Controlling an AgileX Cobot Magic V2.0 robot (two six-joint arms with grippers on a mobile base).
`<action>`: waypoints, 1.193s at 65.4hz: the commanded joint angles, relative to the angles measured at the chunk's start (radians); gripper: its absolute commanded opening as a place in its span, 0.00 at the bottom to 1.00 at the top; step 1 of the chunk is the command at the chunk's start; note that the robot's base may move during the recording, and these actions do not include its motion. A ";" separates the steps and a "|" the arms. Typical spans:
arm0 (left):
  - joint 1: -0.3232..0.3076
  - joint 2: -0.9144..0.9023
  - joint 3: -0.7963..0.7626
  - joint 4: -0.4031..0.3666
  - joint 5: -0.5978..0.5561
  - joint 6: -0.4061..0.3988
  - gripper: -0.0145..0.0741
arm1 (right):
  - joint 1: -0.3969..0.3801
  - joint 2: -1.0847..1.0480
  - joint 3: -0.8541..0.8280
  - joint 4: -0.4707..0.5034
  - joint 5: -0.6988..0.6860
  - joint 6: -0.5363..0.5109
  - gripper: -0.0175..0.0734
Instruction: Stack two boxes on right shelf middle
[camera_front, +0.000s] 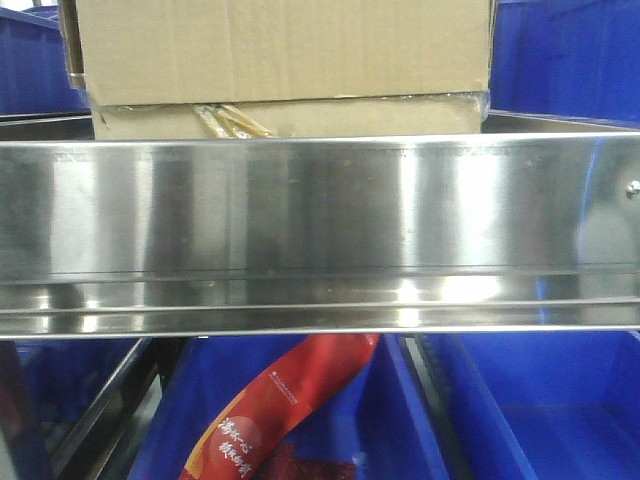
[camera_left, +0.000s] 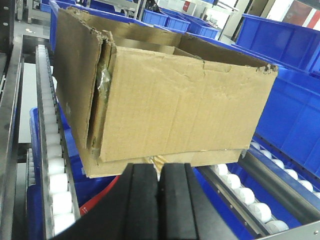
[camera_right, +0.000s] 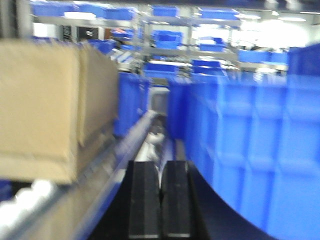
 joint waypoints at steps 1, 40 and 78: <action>-0.002 -0.006 0.001 0.005 -0.015 -0.002 0.04 | -0.024 -0.068 0.064 0.005 -0.010 -0.011 0.02; -0.002 -0.006 0.001 0.005 -0.023 -0.002 0.04 | -0.043 -0.115 0.150 0.005 -0.004 0.018 0.02; 0.005 -0.012 0.003 0.028 -0.029 -0.002 0.04 | -0.043 -0.115 0.150 0.005 -0.004 0.018 0.02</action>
